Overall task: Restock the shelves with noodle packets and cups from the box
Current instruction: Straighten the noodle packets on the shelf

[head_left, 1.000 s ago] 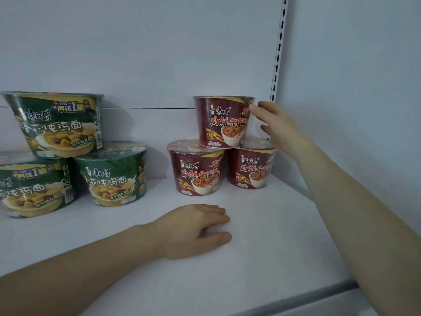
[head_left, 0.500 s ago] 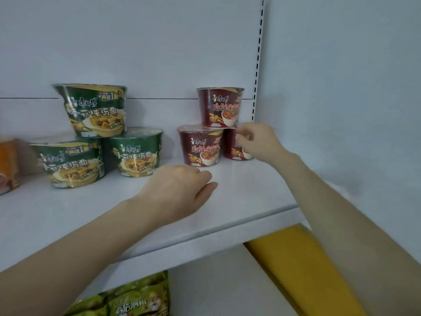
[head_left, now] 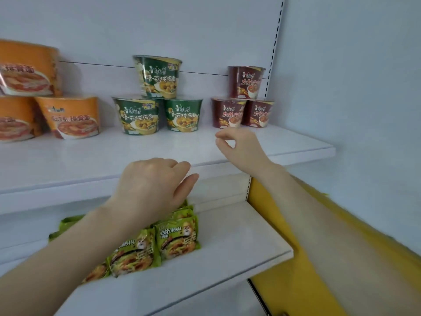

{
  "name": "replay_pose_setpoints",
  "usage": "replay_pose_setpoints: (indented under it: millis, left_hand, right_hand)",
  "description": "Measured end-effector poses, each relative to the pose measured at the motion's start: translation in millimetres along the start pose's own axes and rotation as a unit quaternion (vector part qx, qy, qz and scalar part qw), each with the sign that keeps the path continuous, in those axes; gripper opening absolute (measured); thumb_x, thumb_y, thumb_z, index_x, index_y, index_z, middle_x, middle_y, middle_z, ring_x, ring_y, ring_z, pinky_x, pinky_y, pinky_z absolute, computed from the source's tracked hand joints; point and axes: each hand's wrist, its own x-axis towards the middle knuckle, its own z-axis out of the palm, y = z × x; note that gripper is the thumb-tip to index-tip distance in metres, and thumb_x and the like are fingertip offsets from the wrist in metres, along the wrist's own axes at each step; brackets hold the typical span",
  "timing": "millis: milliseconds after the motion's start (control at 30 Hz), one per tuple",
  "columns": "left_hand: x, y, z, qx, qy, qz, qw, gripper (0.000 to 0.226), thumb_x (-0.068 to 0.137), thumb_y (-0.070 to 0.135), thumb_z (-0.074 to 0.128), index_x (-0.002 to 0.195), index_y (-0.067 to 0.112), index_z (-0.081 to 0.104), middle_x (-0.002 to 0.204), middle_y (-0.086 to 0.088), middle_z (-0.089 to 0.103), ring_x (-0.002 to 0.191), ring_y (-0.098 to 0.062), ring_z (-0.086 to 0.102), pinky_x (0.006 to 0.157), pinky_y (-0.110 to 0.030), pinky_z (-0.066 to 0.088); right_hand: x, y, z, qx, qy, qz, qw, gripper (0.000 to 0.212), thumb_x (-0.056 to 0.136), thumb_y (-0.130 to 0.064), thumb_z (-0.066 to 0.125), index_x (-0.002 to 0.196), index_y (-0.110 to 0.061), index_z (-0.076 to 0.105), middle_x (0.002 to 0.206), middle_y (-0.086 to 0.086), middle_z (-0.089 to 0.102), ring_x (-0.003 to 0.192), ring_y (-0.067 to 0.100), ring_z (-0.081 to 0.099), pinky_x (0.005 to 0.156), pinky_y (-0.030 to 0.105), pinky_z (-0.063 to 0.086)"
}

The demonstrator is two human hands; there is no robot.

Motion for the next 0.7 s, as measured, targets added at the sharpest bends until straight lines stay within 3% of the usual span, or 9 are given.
replay_pose_setpoints:
  millis: [67,167,233,367,500,700]
  left_hand:
    - [-19.9,-0.3,-9.7,0.002,-0.002,-0.007,1.000,0.049,0.088,0.039,0.034,0.068,0.011,0.068,0.053,-0.003,0.062,0.044,-0.026,0.059,0.032,-0.030,0.041]
    - [-53.9,-1.8,-17.9,0.004,-0.016,-0.030,0.999,0.046,0.089,0.039,0.037,0.068,0.011,0.067,0.053,-0.002,0.061,0.045,-0.026,0.058,0.034,-0.028,0.040]
    - [-80.9,-2.4,-21.6,0.016,-0.039,-0.066,0.997,0.046,0.089,0.039,0.037,0.067,0.012,0.066,0.053,-0.002,0.061,0.044,-0.026,0.057,0.035,-0.026,0.038]
    - [-130.5,2.0,-28.9,0.049,-0.080,-0.122,0.988,0.044,0.089,0.039,0.038,0.065,0.013,0.066,0.050,-0.001,0.057,0.042,-0.026,0.056,0.036,-0.024,0.035]
    - [-180.1,7.2,-34.9,0.058,-0.120,-0.192,0.972,0.044,0.086,0.039,0.039,0.066,0.013,0.068,0.048,-0.002,0.057,0.040,-0.026,0.055,0.035,-0.023,0.035]
    - [-256.1,2.2,-35.1,0.073,-0.201,-0.271,0.938,0.044,0.084,0.037,0.038,0.068,0.009,0.068,0.047,-0.003,0.057,0.038,-0.026,0.054,0.035,-0.021,0.033]
  right_hand:
    - [-14.4,-16.4,3.8,0.001,0.000,-0.015,1.000,0.021,0.090,-0.012,0.053,0.105,-0.004,0.066,0.106,0.006,0.069,0.096,0.009,0.057,0.082,0.009,0.035]
    - [-37.3,-36.0,11.4,0.016,-0.010,-0.032,0.999,0.019,0.090,-0.011,0.054,0.103,-0.004,0.067,0.103,0.005,0.070,0.096,0.014,0.062,0.087,0.019,0.043]
    - [-55.2,-46.2,22.7,0.018,-0.039,-0.043,0.998,0.019,0.090,-0.011,0.053,0.102,-0.004,0.067,0.102,0.006,0.070,0.097,0.018,0.063,0.087,0.024,0.045]
    - [-86.7,-52.3,47.7,0.006,-0.121,-0.038,0.992,0.022,0.093,-0.014,0.051,0.106,-0.005,0.065,0.108,0.006,0.068,0.103,0.019,0.060,0.081,0.018,0.036]
    - [-111.1,-50.0,75.8,0.011,-0.181,-0.028,0.983,0.023,0.092,-0.017,0.051,0.108,-0.007,0.065,0.107,0.008,0.068,0.101,0.023,0.061,0.090,0.035,0.045]
    - [-138.8,-51.4,141.8,0.016,-0.246,-0.024,0.969,0.023,0.090,-0.016,0.053,0.107,-0.007,0.065,0.107,0.009,0.069,0.102,0.025,0.062,0.087,0.036,0.047]
